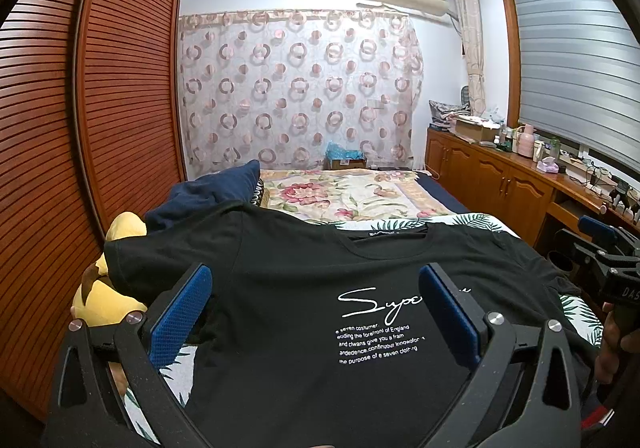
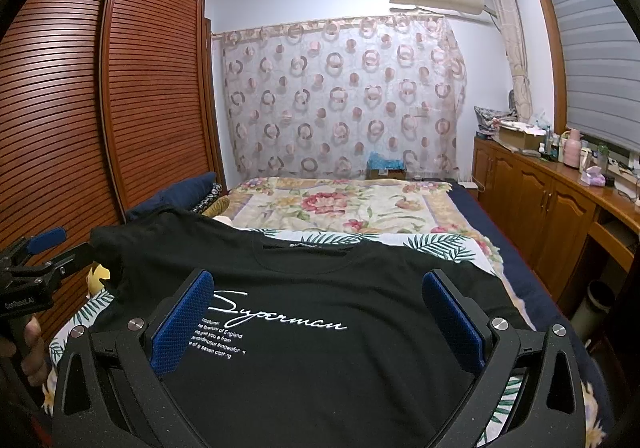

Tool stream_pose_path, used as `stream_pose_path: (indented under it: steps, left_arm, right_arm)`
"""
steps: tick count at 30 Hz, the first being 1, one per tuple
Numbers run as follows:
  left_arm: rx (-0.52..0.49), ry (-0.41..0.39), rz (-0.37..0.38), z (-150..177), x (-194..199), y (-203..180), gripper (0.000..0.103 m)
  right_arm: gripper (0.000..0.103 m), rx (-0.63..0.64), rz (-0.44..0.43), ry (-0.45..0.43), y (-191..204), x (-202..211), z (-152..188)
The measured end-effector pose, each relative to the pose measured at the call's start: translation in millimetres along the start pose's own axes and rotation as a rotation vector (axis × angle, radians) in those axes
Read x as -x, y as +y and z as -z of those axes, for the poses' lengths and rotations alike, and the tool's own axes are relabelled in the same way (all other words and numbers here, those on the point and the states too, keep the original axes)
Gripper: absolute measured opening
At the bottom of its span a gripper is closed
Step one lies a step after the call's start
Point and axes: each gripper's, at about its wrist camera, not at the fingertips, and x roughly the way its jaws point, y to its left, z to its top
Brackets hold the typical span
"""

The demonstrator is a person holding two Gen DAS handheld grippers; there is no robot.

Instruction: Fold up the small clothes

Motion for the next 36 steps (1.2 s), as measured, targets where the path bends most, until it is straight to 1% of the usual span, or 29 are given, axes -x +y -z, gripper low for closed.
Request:
stream_pose_path:
  steps: [36]
  left_arm:
    - [-0.005,-0.002,-0.002,1.7,-0.1,-1.5,0.103]
  right_arm:
    - [0.103,-0.003,-0.002,-0.003,-4.2,1.1,-1.6]
